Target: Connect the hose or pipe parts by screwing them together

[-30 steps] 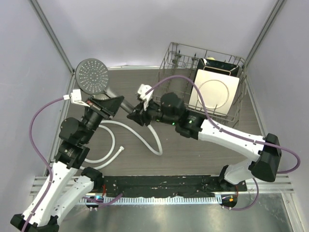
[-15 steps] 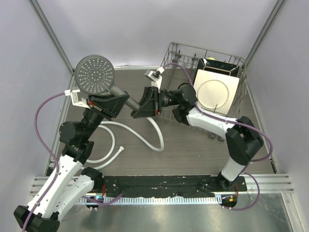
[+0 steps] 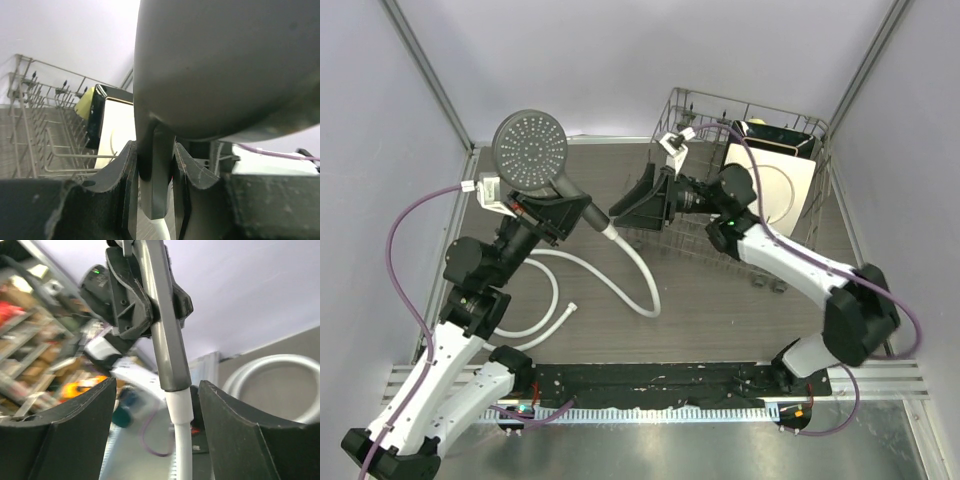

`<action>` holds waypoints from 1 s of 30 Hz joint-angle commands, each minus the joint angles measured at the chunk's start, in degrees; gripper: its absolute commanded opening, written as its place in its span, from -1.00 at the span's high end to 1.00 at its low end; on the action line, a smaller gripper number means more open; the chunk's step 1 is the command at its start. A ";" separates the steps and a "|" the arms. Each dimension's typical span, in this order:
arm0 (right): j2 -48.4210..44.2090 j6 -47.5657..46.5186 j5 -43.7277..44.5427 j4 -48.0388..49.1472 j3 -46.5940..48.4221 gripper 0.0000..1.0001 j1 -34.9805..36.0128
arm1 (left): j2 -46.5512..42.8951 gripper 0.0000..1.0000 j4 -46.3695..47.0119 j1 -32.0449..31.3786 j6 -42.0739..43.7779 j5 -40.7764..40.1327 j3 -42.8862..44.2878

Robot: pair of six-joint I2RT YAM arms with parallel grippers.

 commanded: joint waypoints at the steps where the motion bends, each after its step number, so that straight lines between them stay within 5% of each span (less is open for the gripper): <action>1: -12.20 -37.89 11.94 -40.43 2.87 -0.46 0.54 | -1.34 1.00 -3.47 -0.04 4.23 -4.71 4.31; 4: -16.24 -47.66 21.95 -54.07 5.68 -0.45 1.76 | -2.04 0.99 -5.76 0.05 4.50 -7.53 5.10; 12: -14.42 -67.04 65.19 -74.22 17.54 -0.47 25.45 | -0.64 0.99 -16.29 0.05 2.13 -16.91 10.45; 23: 0.16 -85.84 110.52 -71.96 28.71 -0.47 42.28 | 0.86 0.99 -27.12 0.05 -4.19 -19.75 16.97; 26: 4.74 -92.35 116.18 -68.54 30.56 -0.46 43.69 | 0.59 1.00 -27.91 -0.04 -5.17 -20.10 17.23; 27: 5.62 -94.02 117.07 -67.39 30.65 -0.43 43.95 | 0.68 1.00 -29.13 -0.04 -5.86 -20.19 17.67; 30: 6.85 -98.16 117.96 -61.15 29.25 0.09 44.48 | 0.59 0.99 -30.11 0.05 -7.18 -20.01 17.76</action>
